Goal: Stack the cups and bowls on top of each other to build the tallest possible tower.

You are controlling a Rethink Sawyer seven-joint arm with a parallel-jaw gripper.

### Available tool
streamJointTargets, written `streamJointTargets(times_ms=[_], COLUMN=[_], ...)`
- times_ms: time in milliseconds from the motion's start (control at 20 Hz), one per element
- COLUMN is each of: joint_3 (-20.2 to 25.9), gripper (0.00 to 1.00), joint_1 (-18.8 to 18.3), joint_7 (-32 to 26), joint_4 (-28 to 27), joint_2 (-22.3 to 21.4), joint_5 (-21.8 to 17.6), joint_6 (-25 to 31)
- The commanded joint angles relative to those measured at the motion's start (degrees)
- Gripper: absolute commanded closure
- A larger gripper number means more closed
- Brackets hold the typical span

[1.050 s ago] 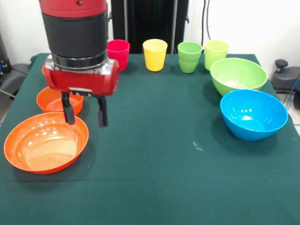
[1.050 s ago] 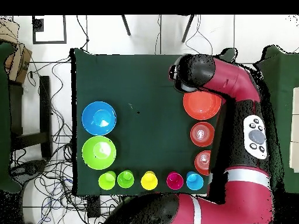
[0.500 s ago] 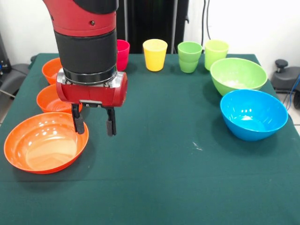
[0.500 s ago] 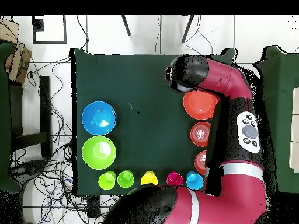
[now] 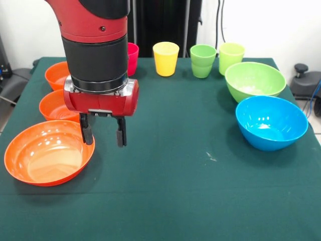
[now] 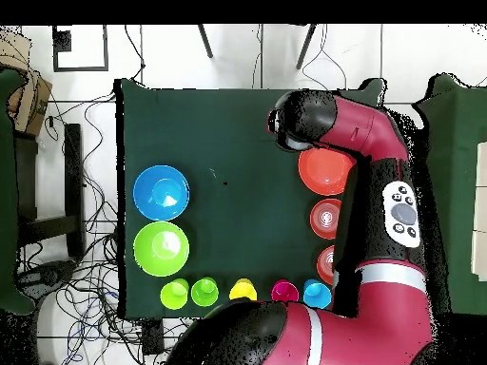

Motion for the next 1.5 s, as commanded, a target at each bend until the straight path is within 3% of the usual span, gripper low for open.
streamJointTargets(times_ms=[50,1500], joint_3=[4.83,5.57], gripper=[0.0,0.0], joint_1=[1.57,-2.11], joint_7=[-7.72,-12.19], joint_4=[-1.78,-1.13], joint_2=[-0.96,-2.48], joint_5=[-3.84,-4.81], joint_6=[5.08,5.53])
